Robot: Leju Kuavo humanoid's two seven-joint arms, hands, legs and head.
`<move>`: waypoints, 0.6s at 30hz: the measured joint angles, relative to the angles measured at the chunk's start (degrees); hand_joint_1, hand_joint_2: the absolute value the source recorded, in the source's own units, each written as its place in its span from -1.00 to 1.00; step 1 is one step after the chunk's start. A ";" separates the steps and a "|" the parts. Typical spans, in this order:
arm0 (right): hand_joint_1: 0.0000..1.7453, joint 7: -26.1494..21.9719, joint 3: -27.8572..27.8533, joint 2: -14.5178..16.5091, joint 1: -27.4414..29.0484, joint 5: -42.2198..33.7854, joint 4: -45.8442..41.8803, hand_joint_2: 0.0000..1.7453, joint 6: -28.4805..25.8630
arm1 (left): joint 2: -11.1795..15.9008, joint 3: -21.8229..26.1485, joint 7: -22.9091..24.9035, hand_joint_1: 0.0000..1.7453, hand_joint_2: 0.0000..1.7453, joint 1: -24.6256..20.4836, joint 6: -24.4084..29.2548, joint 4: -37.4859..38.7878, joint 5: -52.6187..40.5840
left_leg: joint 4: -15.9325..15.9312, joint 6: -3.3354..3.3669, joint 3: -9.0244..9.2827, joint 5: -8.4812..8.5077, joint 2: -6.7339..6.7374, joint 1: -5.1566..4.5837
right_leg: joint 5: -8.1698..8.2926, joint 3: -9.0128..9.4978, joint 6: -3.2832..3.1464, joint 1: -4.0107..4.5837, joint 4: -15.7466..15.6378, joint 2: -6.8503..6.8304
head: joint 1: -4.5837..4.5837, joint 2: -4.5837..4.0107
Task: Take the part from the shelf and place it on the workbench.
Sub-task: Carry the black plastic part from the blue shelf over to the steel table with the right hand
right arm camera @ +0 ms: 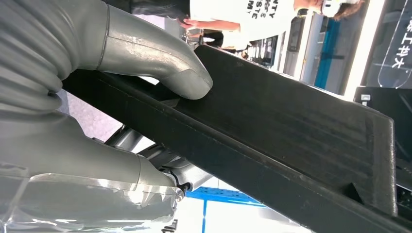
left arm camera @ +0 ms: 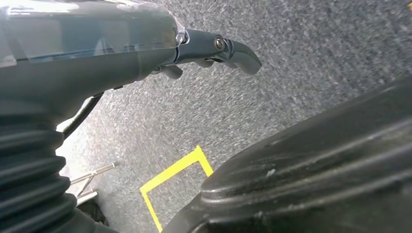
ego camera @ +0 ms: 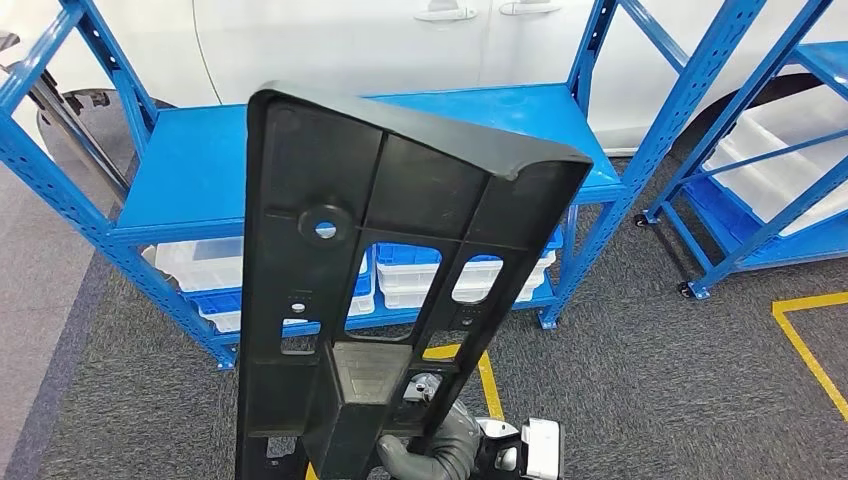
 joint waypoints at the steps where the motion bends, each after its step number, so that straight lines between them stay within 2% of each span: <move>1: 1.00 -0.02 -0.08 -0.02 0.06 0.05 0.07 1.00 0.00 | 0.00 0.00 -0.04 -1.00 1.00 -0.02 0.00 0.00 0.01 | 0.04 -0.08 -0.72 0.52 0.03 -0.01 | -1.04 -0.40 0.23 -0.16 2.67 -0.02 | 0.00 0.00; 2: 1.00 -0.04 -0.13 -0.03 0.11 0.10 0.14 1.00 0.00 | 0.00 0.00 -0.06 -1.00 1.00 -0.05 0.00 0.00 0.02 | 0.09 -0.20 -1.38 1.00 0.05 -0.01 | -0.83 0.21 0.36 -0.30 3.38 -0.05 | 0.00 0.00; 3: 1.00 -0.06 -0.17 -0.04 0.13 0.14 0.19 1.00 0.00 | 0.00 0.00 -0.07 -1.00 1.00 -0.08 0.00 0.00 0.03 | 0.15 -0.34 -1.98 1.44 0.05 -0.01 | 0.33 2.05 0.39 -0.44 1.66 -0.08 | 0.00 0.00; 4: 1.00 -0.07 -0.19 -0.04 0.12 0.16 0.21 1.00 0.01 | 0.00 0.00 -0.07 -1.00 1.00 -0.12 0.00 0.00 0.03 | 0.25 -0.51 -2.50 1.84 0.03 0.00 | 1.79 4.92 0.31 -0.53 -2.05 -0.11 | 0.00 0.00; 6: 1.00 -0.09 -0.21 -0.03 0.08 0.17 0.19 1.00 0.05 | 0.00 0.00 -0.07 -1.00 1.00 -0.19 0.00 -0.01 0.05 | 0.42 -1.03 -3.13 2.58 -0.09 -0.06 | 3.17 10.68 -0.24 -0.45 -10.59 0.10 | -0.01 0.00; 7: 1.00 -0.13 -0.23 -0.03 0.07 0.17 0.18 1.00 0.08 | 0.00 0.00 -0.07 -1.00 1.00 -0.22 0.00 -0.02 0.05 | 0.44 -1.37 -3.22 2.92 -0.17 -0.08 | 3.29 12.27 -0.66 -0.33 -13.17 0.23 | -0.01 0.00; 8: 1.00 -0.16 -0.24 -0.03 0.06 0.17 0.18 1.00 0.13 | 0.01 0.00 -0.07 -1.00 1.00 -0.23 0.00 -0.02 0.07 | 0.39 -1.75 -3.26 3.28 -0.23 -0.07 | 3.22 12.78 -1.11 -0.16 -14.28 0.36 | -0.01 0.00; 10: 1.00 -0.22 -0.28 -0.02 0.06 0.16 0.21 1.00 0.23 | 0.05 0.00 -0.08 -1.00 1.00 -0.23 0.02 -0.02 0.13 | 0.23 -2.48 -3.40 3.88 -0.36 -0.05 | 4.00 12.34 -2.01 -0.18 -14.47 0.28 | 0.00 0.00; 11: 1.00 -0.25 -0.28 0.01 0.05 0.15 0.28 1.00 0.34 | 0.08 0.00 -0.12 -1.00 1.00 -0.23 0.03 -0.02 0.17 | 0.68 -2.75 -3.79 3.38 -0.41 -0.07 | 4.53 11.94 -2.45 -0.28 -14.62 0.19 | 0.00 0.00; 12: 1.00 -0.28 -0.29 0.03 0.04 0.14 0.39 1.00 0.48 | 0.10 0.00 -0.17 -1.00 1.00 -0.24 0.07 -0.03 0.20 | 2.05 -2.97 -4.47 1.91 -0.48 -0.10 | 5.15 11.49 -2.86 -0.42 -14.84 0.06 | -0.01 0.00; 13: 1.00 -0.34 -0.30 0.05 0.06 0.12 0.55 1.00 0.64 | 0.13 0.00 -0.26 -1.00 1.00 -0.28 0.11 -0.04 0.22 | 4.69 -3.12 -5.51 -0.47 -0.52 -0.11 | 5.81 10.91 -3.18 -0.50 -14.99 -0.08 | -0.01 0.00; 15: 1.00 -0.52 -0.31 0.06 0.15 0.08 0.94 1.00 0.88 | 0.13 0.00 -0.38 -1.00 1.00 -0.37 0.19 -0.10 0.24 | 12.33 -3.33 -7.86 -5.72 -0.56 -0.09 | 6.86 9.58 -3.49 -0.28 -14.90 -0.21 | -0.01 0.00; 16: 1.00 -0.64 -0.32 0.05 0.21 0.08 1.15 1.00 0.94 | 0.13 0.00 -0.42 -1.00 1.00 -0.41 0.21 -0.12 0.25 | 15.54 -3.41 -8.51 -7.08 -0.56 -0.08 | 7.32 8.89 -3.51 -0.18 -14.79 -0.24 | 0.00 0.00; 17: 1.00 -0.75 -0.32 0.05 0.25 0.08 1.35 1.00 0.96 | 0.13 0.00 -0.43 -1.00 1.00 -0.43 0.21 -0.13 0.26 | 16.94 -3.44 -8.24 -7.18 -0.56 -0.08 | 7.74 8.21 -3.47 -0.11 -14.61 -0.25 | 0.00 0.00; 18: 1.00 -0.84 -0.32 0.05 0.28 0.08 1.55 1.00 0.98 | 0.13 0.00 -0.42 -1.00 1.00 -0.42 0.22 -0.13 0.26 | 16.06 -3.42 -6.89 -6.25 -0.56 -0.08 | 8.10 7.54 -3.40 -0.07 -14.37 -0.24 | 0.00 0.00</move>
